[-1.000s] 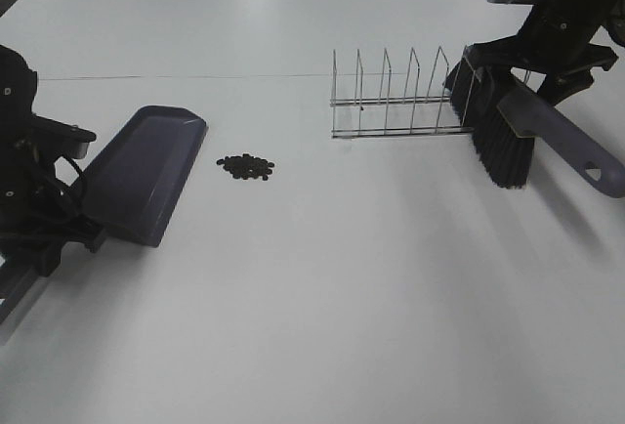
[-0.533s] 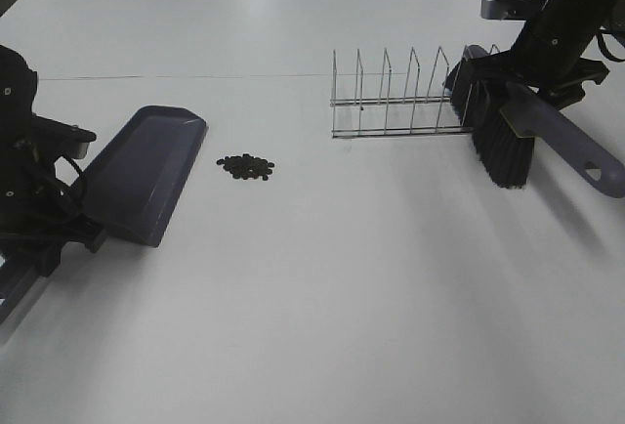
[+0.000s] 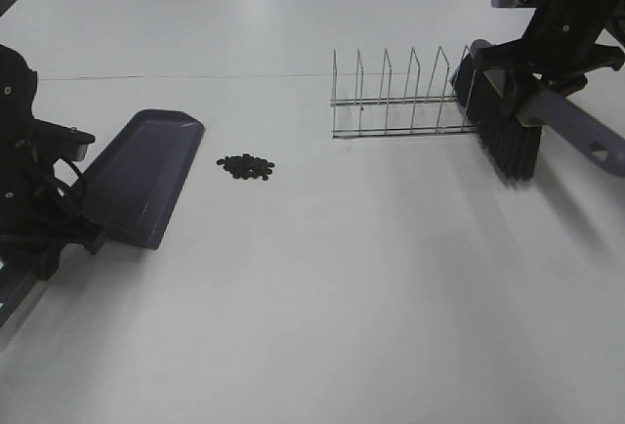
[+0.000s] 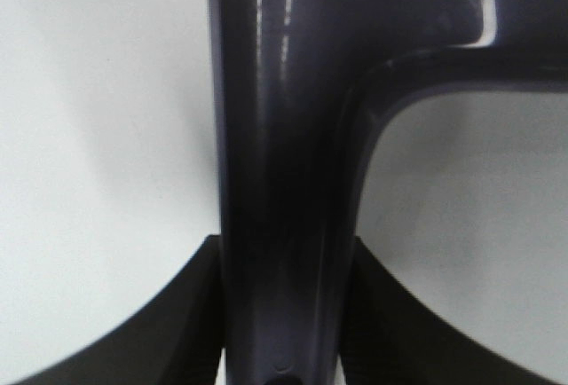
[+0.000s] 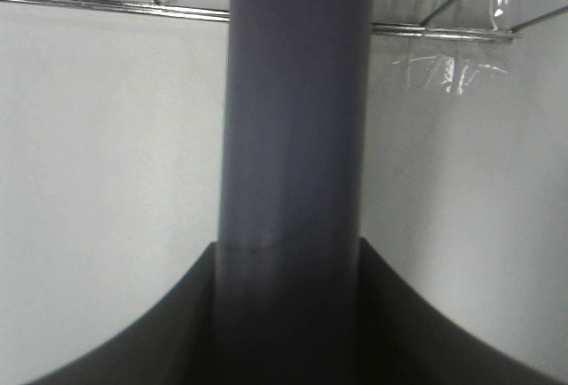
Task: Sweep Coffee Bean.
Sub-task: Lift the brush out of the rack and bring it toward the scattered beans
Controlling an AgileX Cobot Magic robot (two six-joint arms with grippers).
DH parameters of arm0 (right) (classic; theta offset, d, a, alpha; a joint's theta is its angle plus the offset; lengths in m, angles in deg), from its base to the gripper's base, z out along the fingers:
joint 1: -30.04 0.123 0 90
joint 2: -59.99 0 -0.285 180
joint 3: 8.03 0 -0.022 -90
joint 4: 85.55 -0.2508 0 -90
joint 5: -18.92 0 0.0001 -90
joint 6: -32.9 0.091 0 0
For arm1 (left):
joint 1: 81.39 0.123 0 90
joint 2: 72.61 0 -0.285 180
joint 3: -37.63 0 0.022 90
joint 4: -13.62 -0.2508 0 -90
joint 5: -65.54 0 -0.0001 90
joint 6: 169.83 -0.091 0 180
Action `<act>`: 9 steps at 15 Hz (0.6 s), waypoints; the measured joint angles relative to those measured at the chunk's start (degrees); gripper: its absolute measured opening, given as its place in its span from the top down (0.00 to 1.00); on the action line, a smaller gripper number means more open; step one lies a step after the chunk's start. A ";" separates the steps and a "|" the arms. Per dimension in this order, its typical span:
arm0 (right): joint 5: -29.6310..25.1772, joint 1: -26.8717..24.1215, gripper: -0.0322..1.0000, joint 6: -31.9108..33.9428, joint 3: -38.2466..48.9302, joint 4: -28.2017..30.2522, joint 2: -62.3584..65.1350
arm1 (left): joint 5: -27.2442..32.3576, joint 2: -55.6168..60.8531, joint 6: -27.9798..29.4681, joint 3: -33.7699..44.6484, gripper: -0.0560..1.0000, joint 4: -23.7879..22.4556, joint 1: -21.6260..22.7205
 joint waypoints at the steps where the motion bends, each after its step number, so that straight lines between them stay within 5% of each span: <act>1: -0.74 0.00 0.67 0.23 0.00 0.46 1.89 | 0.06 0.00 0.00 0.00 0.63 0.11 0.00; 9: -7.16 0.00 0.67 0.34 0.23 1.55 15.47 | 0.29 0.00 0.00 0.00 0.63 0.57 0.00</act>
